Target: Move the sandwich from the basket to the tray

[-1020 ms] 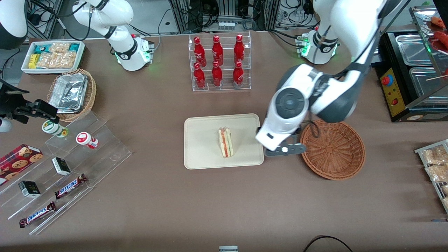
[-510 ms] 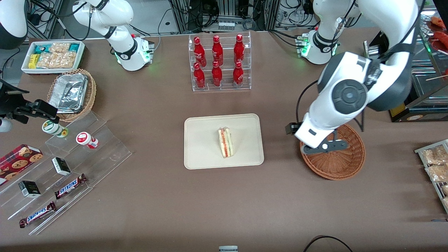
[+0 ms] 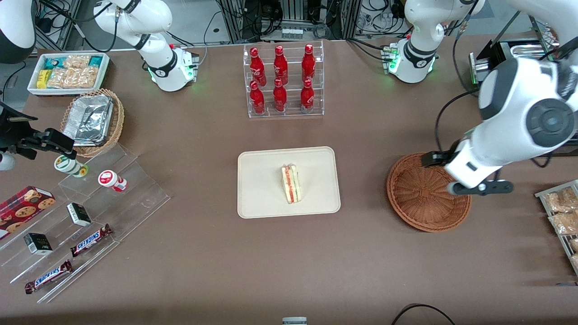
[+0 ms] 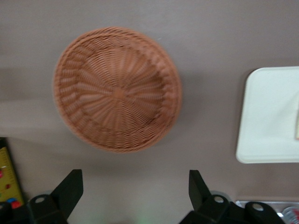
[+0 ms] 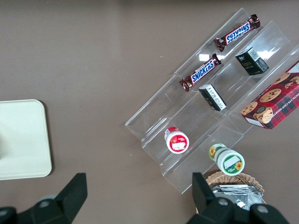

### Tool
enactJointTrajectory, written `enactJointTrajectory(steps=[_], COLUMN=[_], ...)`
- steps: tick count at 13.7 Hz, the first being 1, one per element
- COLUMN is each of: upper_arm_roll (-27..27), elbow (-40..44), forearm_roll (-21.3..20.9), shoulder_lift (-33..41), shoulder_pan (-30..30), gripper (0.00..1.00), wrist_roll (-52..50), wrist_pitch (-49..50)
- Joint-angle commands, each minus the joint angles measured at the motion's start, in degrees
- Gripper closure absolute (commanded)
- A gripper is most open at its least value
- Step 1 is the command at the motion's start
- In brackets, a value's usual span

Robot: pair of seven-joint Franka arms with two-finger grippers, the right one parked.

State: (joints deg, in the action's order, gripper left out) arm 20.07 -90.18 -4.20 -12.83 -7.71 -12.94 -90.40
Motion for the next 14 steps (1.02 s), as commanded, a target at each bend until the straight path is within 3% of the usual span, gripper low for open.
enactJointTrajectory(steps=[1,4,14], upper_arm_roll=[-4.0,-9.1,-16.0], elbow=[-5.4,-5.5,-4.0], forearm_roll=[2.0,2.4,3.7], shoulder_lift=[7.5,10.7,16.3], shoulder_pan=[1.6,6.3,8.3], gripper=[0.0,0.0,0.0], wrist_roll=[4.8,6.3,10.2], wrist_pitch=[2.9,8.6,15.9])
